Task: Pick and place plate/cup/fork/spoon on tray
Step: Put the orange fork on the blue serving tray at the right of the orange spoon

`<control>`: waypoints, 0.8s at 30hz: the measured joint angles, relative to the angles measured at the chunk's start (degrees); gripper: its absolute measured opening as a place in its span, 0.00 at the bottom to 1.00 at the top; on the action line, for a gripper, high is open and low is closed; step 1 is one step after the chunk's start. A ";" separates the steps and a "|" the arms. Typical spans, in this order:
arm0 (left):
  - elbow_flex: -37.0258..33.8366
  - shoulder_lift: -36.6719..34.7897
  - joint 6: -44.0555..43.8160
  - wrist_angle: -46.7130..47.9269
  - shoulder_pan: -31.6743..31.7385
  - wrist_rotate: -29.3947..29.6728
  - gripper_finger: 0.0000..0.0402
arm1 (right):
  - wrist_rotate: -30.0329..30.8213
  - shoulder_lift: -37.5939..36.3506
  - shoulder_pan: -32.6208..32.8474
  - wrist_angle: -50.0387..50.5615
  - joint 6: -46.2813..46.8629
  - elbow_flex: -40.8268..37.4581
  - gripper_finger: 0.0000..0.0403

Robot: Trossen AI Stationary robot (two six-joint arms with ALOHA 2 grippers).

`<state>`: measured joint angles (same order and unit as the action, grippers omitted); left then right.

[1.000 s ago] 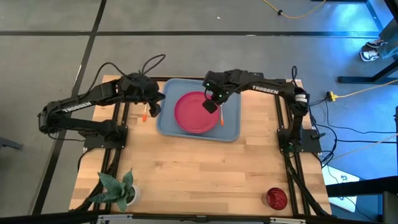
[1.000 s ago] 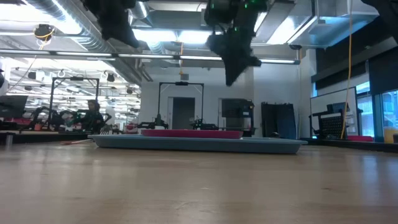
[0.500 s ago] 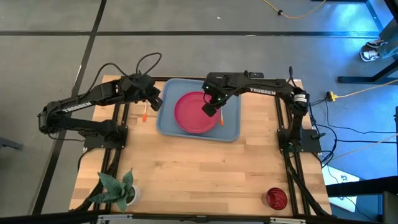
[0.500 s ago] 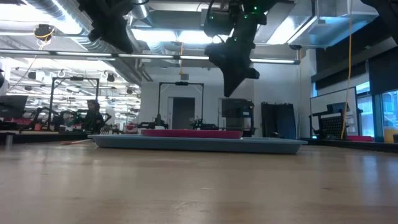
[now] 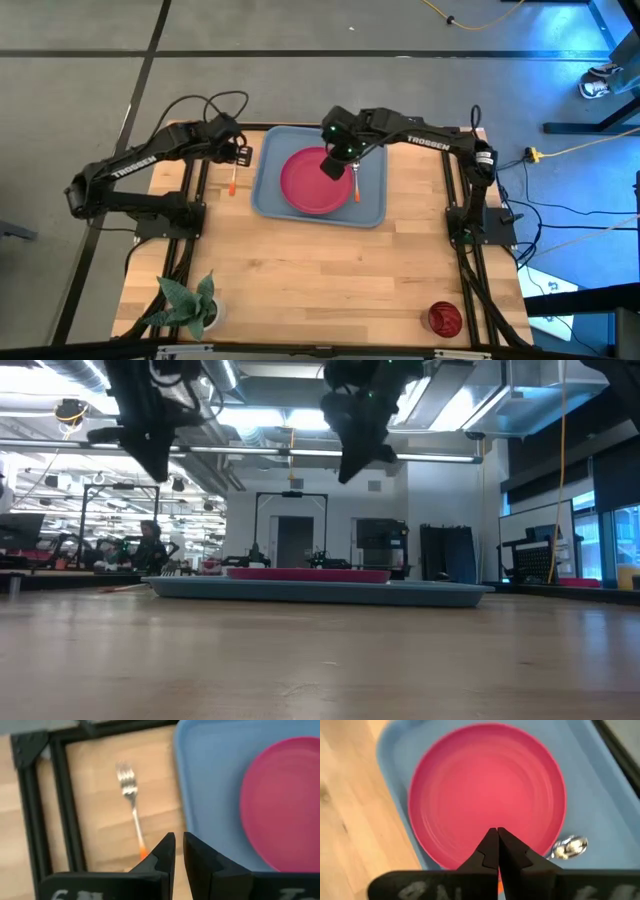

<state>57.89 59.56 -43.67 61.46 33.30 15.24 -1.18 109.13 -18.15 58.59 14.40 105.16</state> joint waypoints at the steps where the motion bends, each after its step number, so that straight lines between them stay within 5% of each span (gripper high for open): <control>1: 0.00 0.42 -0.63 0.64 0.44 -0.20 0.07 | -0.01 -0.01 0.00 0.04 -0.16 0.64 0.00; 12: 0.00 5.23 9.52 1.96 2.46 -0.89 0.07 | 0.03 -0.01 -0.02 0.03 -4.41 4.92 0.00; 24: 0.00 8.98 9.35 2.38 4.49 -0.88 0.01 | 0.08 -0.01 -0.02 0.02 -4.62 5.14 0.00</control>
<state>57.89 68.54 -34.31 63.84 37.78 14.35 -1.10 109.12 -18.17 58.61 9.78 110.30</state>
